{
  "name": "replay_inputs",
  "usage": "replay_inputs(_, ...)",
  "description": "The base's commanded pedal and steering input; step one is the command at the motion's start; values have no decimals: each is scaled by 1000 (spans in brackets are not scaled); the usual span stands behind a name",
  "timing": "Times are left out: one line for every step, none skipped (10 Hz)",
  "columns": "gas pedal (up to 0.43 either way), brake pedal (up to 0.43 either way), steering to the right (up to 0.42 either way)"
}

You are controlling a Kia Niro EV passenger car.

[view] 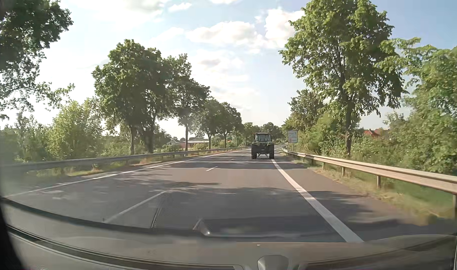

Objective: Follow the waypoints while adhering to traffic rules and regulations

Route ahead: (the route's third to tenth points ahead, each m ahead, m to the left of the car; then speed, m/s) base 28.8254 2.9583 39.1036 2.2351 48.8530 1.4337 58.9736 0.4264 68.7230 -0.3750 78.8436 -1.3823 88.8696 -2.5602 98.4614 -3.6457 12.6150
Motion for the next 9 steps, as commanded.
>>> replay_inputs(67,6,8)
replay_inputs(67,6,8)
replay_inputs(67,6,9)
replay_inputs(67,6,9)
replay_inputs(67,6,9)
replay_inputs(67,6,10)
replay_inputs(67,6,12)
replay_inputs(67,6,11)
replay_inputs(67,6,11)
